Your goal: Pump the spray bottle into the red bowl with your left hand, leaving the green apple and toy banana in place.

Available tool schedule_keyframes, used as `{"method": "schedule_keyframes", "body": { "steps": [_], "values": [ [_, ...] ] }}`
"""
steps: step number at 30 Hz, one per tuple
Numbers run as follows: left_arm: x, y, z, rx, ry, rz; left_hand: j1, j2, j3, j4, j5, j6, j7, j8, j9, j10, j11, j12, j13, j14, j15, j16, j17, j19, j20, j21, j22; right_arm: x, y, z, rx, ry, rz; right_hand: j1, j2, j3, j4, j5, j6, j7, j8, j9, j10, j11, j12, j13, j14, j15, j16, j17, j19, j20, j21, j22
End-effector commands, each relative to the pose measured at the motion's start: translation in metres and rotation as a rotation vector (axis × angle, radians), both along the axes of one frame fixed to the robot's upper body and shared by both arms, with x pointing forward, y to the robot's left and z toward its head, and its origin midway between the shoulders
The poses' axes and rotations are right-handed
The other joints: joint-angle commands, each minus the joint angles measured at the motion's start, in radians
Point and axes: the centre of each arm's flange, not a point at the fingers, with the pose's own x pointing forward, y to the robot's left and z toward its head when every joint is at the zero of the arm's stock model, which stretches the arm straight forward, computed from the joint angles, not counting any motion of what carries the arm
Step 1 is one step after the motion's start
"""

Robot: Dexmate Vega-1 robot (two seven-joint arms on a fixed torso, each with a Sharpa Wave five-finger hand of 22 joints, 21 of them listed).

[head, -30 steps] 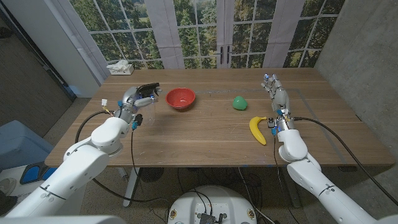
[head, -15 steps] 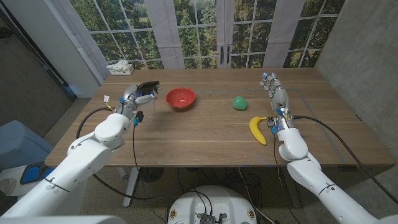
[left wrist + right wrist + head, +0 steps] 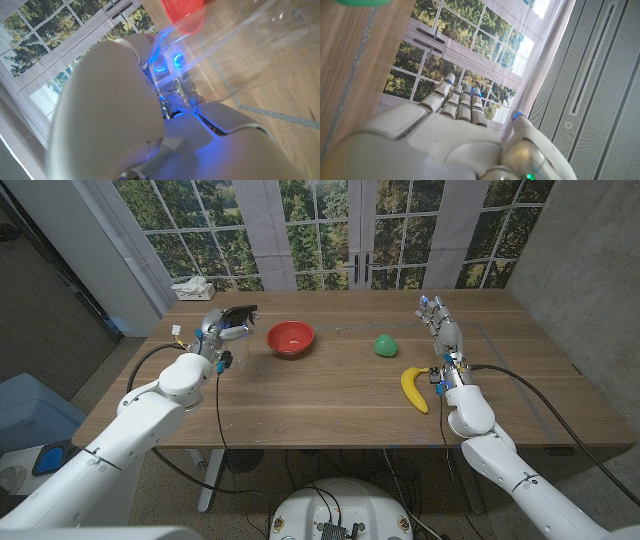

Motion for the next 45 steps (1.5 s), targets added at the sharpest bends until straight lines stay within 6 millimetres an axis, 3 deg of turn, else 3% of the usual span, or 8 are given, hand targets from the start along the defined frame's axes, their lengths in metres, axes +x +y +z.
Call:
{"method": "schedule_keyframes", "body": {
  "steps": [1,25,45],
  "values": [
    [0.020,-0.002,0.014,0.027,0.001,0.002,0.229,0.215,0.098,-0.026,0.007,0.003,0.006,-0.002,0.004,0.007,0.001,0.001,-0.011,0.007,-0.098,0.007,0.002,0.009,0.003,0.008,0.003,0.000,-0.001,0.001,-0.003,0.000,-0.002,0.002,0.016,0.000,-0.006,0.004,0.012,0.000,0.003,0.002,0.006,0.002,0.000,0.001,0.011,-0.002,-0.003,0.000,0.006,-0.008,-0.004,0.004],
    [0.050,-0.014,0.043,0.105,0.056,0.026,0.227,0.213,0.099,-0.026,0.007,0.006,0.008,-0.005,0.007,0.002,-0.004,0.017,-0.013,0.010,-0.104,0.016,-0.007,0.014,-0.005,0.008,-0.008,0.006,-0.011,-0.001,0.017,0.010,0.003,0.001,0.016,0.000,-0.006,0.004,0.012,0.001,0.003,0.002,0.008,0.002,0.001,0.000,0.013,-0.002,-0.002,0.000,0.011,-0.007,-0.015,0.005],
    [0.058,-0.033,0.072,0.254,0.321,0.134,0.228,0.203,0.107,-0.027,0.008,0.010,0.015,-0.005,0.013,0.010,0.004,0.026,-0.027,0.020,-0.102,0.019,-0.019,0.032,-0.007,0.010,-0.015,0.010,-0.021,-0.003,0.035,0.012,-0.005,0.001,0.016,0.000,-0.008,0.004,0.012,0.000,0.002,0.002,0.007,0.002,0.000,0.000,0.011,-0.001,-0.004,-0.001,0.015,-0.007,-0.025,0.005]
  ]
}}
